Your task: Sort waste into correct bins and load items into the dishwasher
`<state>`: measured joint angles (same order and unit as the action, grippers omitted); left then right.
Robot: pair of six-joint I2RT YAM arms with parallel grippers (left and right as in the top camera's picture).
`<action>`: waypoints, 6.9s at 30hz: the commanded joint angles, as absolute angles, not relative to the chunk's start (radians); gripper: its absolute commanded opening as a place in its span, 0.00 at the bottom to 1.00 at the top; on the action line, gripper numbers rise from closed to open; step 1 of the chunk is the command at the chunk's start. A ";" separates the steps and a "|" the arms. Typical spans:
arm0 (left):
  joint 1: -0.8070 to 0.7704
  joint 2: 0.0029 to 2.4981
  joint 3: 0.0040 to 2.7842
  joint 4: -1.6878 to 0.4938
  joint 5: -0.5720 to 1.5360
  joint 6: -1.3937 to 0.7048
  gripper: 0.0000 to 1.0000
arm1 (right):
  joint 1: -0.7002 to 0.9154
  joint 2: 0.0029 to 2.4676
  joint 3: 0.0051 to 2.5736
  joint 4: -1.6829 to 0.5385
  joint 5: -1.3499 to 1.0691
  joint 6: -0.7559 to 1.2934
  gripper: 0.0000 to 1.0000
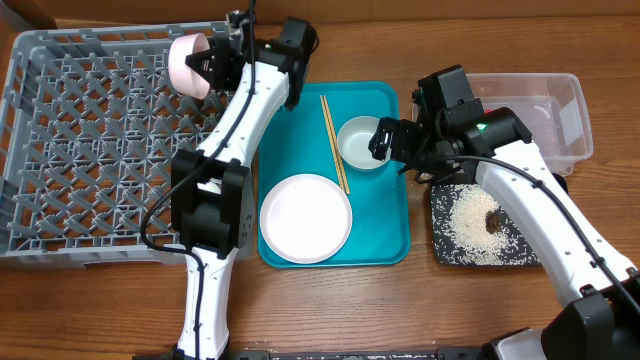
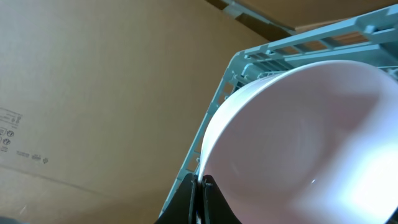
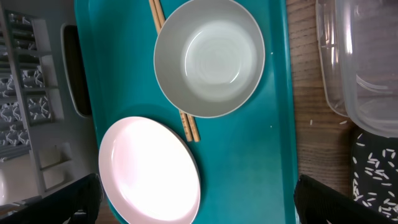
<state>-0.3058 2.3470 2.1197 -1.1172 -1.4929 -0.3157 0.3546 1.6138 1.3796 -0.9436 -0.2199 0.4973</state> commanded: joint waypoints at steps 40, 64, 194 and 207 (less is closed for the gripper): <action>-0.228 2.352 2.115 -0.803 -1.277 -0.130 0.04 | 0.359 1.598 1.407 -0.940 -0.210 0.497 1.00; -0.268 2.447 2.112 -0.703 -1.479 0.078 0.14 | 0.359 1.598 1.407 -0.940 -0.210 0.497 1.00; -0.294 2.060 2.531 -1.690 -0.284 -0.281 0.04 | 0.359 1.598 1.407 -0.940 -0.210 0.497 1.00; -0.141 1.685 1.878 -1.564 -0.711 -0.564 0.04 | 0.359 1.598 1.407 -0.940 -0.210 0.497 1.00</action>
